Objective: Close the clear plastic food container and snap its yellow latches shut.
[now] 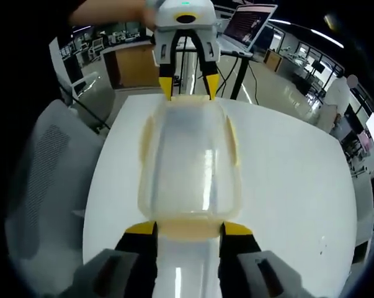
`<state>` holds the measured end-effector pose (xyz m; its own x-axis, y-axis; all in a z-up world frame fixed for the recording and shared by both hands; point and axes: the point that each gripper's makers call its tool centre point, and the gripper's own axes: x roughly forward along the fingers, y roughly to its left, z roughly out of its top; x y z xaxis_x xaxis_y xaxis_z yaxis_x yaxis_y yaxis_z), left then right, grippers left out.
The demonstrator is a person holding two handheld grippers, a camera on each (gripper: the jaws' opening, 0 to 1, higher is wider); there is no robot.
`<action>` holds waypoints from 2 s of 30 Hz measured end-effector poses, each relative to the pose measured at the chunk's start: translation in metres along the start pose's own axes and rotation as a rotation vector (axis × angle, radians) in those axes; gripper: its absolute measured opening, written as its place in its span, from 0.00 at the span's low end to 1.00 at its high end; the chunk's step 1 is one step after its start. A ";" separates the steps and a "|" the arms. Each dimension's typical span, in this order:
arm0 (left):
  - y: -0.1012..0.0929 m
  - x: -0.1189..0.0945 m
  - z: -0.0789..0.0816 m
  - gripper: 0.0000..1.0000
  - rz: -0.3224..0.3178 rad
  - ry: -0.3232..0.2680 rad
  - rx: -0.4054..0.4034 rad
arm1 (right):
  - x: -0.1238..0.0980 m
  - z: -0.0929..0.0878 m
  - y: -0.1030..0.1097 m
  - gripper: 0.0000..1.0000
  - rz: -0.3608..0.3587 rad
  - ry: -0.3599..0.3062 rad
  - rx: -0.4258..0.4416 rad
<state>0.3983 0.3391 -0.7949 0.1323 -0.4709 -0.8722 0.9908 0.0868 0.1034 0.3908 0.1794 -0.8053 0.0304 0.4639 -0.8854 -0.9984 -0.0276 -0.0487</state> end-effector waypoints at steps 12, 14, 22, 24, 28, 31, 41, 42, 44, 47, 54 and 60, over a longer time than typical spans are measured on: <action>-0.003 0.004 0.015 0.35 0.008 0.010 0.009 | -0.009 -0.013 0.003 0.35 -0.009 -0.003 -0.003; -0.004 0.005 0.018 0.35 0.006 0.012 0.009 | -0.011 -0.015 0.004 0.35 -0.009 -0.003 -0.001; -0.008 0.010 0.026 0.35 0.008 0.017 0.011 | -0.014 -0.024 0.007 0.35 -0.013 -0.011 0.001; -0.007 0.010 0.028 0.35 0.011 0.022 0.013 | -0.015 -0.025 0.008 0.35 -0.012 -0.014 0.002; -0.007 0.012 0.029 0.35 0.012 0.031 0.011 | -0.016 -0.027 0.007 0.35 -0.012 -0.017 0.000; -0.009 0.013 0.032 0.35 0.011 0.033 0.008 | -0.017 -0.030 0.008 0.35 -0.011 -0.015 -0.002; -0.009 0.018 0.040 0.35 0.006 0.041 0.016 | -0.021 -0.039 0.009 0.35 -0.015 -0.019 0.007; -0.009 0.018 0.040 0.35 0.007 0.041 0.016 | -0.021 -0.039 0.009 0.35 -0.015 -0.020 0.009; -0.009 0.019 0.042 0.35 0.008 0.036 0.014 | -0.022 -0.042 0.009 0.35 -0.016 -0.020 0.009; -0.011 0.022 0.046 0.35 0.005 0.026 0.007 | -0.024 -0.047 0.009 0.35 -0.012 -0.021 0.011; -0.011 0.027 0.051 0.35 -0.002 0.028 0.008 | -0.026 -0.053 0.010 0.35 -0.005 -0.015 0.012; -0.011 0.028 0.054 0.35 -0.004 0.028 0.004 | -0.028 -0.056 0.010 0.35 -0.001 -0.015 0.013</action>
<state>0.3923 0.2770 -0.7949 0.1271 -0.4468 -0.8856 0.9915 0.0815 0.1012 0.3830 0.1171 -0.8068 0.0305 0.4773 -0.8782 -0.9989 -0.0161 -0.0435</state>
